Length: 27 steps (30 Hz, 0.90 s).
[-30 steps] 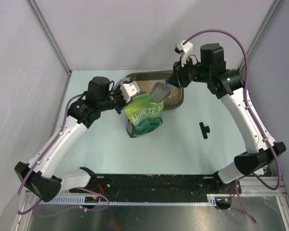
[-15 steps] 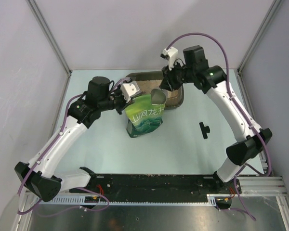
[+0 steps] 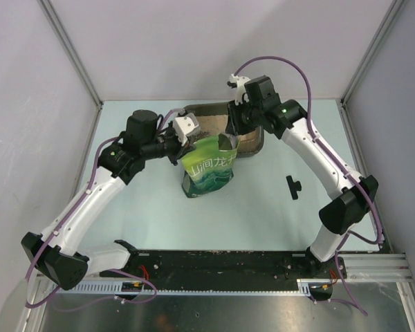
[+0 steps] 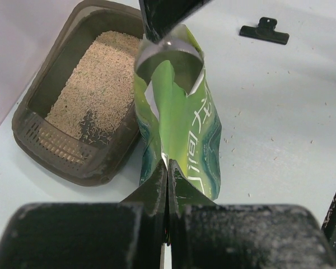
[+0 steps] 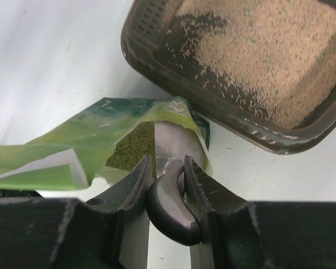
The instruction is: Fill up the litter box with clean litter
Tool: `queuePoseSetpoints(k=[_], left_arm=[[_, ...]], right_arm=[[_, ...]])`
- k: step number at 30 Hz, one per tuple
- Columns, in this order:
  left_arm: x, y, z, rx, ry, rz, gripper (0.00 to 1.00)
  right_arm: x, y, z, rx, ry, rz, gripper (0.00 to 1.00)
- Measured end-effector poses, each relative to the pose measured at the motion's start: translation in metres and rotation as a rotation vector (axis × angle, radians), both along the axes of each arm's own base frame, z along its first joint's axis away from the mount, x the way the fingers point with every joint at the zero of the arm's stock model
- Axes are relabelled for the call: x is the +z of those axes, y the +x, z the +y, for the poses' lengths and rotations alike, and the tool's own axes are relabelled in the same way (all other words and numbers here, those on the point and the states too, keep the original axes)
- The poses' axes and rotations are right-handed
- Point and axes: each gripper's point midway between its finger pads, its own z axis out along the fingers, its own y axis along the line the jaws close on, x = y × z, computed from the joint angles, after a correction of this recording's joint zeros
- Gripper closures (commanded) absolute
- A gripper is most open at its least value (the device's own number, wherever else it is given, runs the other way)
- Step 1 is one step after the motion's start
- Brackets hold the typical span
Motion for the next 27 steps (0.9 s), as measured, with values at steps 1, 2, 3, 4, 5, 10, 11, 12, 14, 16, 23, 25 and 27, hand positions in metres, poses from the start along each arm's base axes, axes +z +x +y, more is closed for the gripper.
queuePoseSetpoints(k=[1,2,3,4,5,10,11,12,14,16,23,25,27], left_arm=[[0.001,0.0,-0.001,0.001,-0.006,0.005,1.0],[0.001,-0.001,-0.001,0.002,-0.011,0.008,1.0],[0.001,-0.001,-0.002,0.002,-0.015,0.012,1.0],[0.001,-0.002,-0.003,0.001,-0.018,0.016,1.0],[0.001,-0.002,-0.003,0.001,-0.02,0.018,1.0],[0.001,-0.004,-0.005,0.001,-0.027,0.029,1.0],[0.001,-0.004,-0.005,0.001,-0.028,0.03,1.0],[0.001,-0.004,-0.005,0.001,-0.029,0.03,1.0],[0.002,-0.005,-0.006,-0.004,-0.034,0.035,1.0],[0.001,-0.007,-0.008,-0.013,-0.036,0.039,1.0],[-0.001,-0.01,-0.016,-0.037,-0.035,0.044,1.0],[-0.002,-0.01,-0.019,-0.045,-0.036,0.044,1.0],[-0.003,-0.01,-0.022,-0.053,-0.036,0.046,1.0]], right_arm=[[-0.007,-0.001,0.001,-0.007,-0.008,0.014,1.0],[-0.013,-0.002,0.001,-0.012,-0.016,0.026,1.0],[-0.017,-0.003,0.001,-0.013,-0.022,0.033,1.0],[-0.024,-0.006,0.002,-0.014,-0.035,0.046,1.0],[-0.029,-0.007,0.003,-0.015,-0.045,0.052,1.0],[-0.043,-0.008,0.007,-0.022,-0.084,0.04,1.0],[-0.046,-0.008,0.007,-0.025,-0.092,0.032,1.0],[-0.05,-0.006,0.008,-0.029,-0.094,0.022,1.0],[-0.061,-0.007,0.008,-0.029,-0.096,0.012,1.0],[-0.07,-0.009,0.01,-0.021,-0.095,0.006,1.0],[-0.082,-0.018,0.018,-0.008,-0.059,-0.01,1.0],[-0.083,-0.019,0.019,-0.012,-0.037,0.001,1.0],[-0.087,-0.02,0.021,-0.011,-0.013,0.019,1.0]])
